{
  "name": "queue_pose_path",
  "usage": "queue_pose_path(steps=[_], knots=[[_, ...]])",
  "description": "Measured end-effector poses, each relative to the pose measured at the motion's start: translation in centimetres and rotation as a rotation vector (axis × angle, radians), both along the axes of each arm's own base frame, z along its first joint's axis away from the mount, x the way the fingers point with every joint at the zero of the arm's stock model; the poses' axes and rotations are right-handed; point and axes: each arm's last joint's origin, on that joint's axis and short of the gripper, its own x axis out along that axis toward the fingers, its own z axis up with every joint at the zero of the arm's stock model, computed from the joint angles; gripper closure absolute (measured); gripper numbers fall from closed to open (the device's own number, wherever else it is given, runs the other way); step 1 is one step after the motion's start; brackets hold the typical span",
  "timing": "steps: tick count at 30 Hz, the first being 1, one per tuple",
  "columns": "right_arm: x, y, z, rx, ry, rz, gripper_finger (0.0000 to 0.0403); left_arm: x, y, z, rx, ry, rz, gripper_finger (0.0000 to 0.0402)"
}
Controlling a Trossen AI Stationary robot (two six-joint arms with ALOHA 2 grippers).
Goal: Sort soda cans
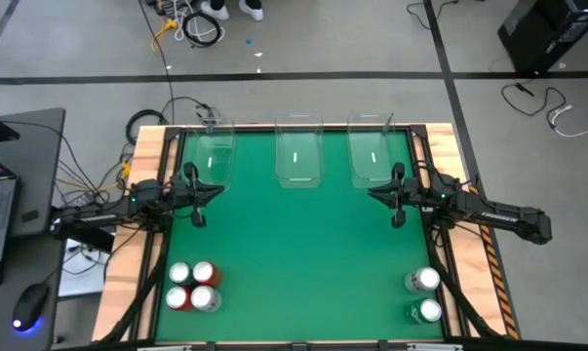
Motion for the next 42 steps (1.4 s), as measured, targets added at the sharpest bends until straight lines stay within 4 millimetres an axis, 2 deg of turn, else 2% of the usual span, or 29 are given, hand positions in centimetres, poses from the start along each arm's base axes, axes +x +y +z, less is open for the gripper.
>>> queue_pose_path(steps=[34, 42], knots=[[0.0, 0.0, 0.1, -0.002, -0.006, -0.001, 0.0347, 0.0, 0.0, 0.0, 0.000, 0.000, 0.000, 0.0376], [-0.2, 0.0, 2.4, -0.041, -0.243, -0.012, 0.0347, 0.0, 0.0, 0.0, 0.000, 0.000, 0.000, 0.0376]])
